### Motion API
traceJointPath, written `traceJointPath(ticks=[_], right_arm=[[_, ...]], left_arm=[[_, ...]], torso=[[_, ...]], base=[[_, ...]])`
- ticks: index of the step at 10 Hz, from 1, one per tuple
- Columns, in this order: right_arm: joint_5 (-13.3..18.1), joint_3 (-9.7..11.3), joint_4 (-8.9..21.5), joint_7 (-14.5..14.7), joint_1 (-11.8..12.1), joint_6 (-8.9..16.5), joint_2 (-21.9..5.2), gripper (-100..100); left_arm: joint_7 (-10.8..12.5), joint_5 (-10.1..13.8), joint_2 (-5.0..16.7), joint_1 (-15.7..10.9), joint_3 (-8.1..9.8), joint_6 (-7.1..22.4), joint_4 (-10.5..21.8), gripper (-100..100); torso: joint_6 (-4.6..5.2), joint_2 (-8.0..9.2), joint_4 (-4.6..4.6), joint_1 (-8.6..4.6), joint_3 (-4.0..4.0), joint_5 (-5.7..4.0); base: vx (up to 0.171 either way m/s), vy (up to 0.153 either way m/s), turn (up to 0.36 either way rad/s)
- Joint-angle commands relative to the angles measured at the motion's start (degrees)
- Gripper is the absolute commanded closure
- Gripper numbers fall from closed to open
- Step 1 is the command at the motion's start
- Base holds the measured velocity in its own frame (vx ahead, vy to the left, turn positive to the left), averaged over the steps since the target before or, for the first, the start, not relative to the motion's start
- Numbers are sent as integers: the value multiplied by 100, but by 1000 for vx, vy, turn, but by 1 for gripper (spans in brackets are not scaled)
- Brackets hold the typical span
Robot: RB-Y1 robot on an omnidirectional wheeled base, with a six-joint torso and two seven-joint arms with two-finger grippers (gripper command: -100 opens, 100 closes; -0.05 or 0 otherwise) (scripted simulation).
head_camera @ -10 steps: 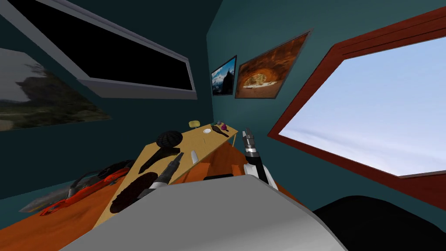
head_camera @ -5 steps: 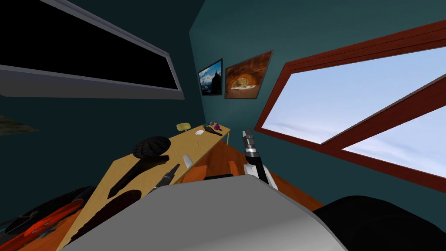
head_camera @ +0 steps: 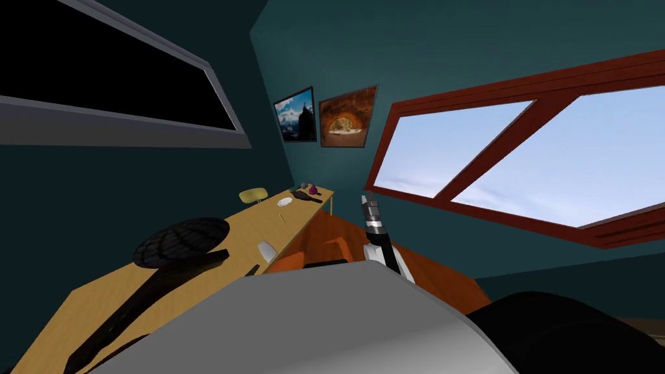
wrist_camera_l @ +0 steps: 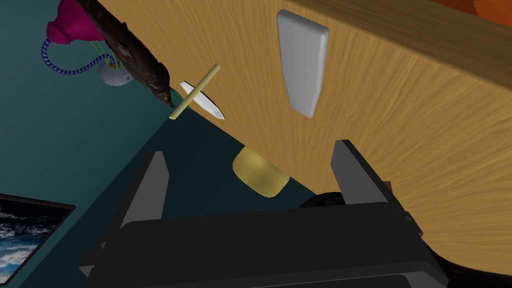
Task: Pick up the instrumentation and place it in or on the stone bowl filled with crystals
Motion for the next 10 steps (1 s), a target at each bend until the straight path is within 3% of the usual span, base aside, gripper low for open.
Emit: traceJointPath(ticks=[1,2,7,10], right_arm=[[0,0,0,0,0,0,0,0],[0,1,0,0,-1,0,0,0],[0,-1,0,0,1,0,0,0],[0,0,0,0,0,0,0,0]], left_arm=[[-215,286,118,207,-15,260,144,-100],[-215,349,118,207,-15,260,144,-100],[-695,1180,444,471,-50,789,753,-100],[-854,1640,539,538,-60,956,962,-100]], torso=[[0,0,0,0,0,0],[3,-3,-1,-1,-2,-1],[-2,-14,-3,0,-8,0],[2,-22,-5,1,-13,0]], base=[[13,6,-373],[14,12,-168],[33,11,-276],[47,16,-201]])
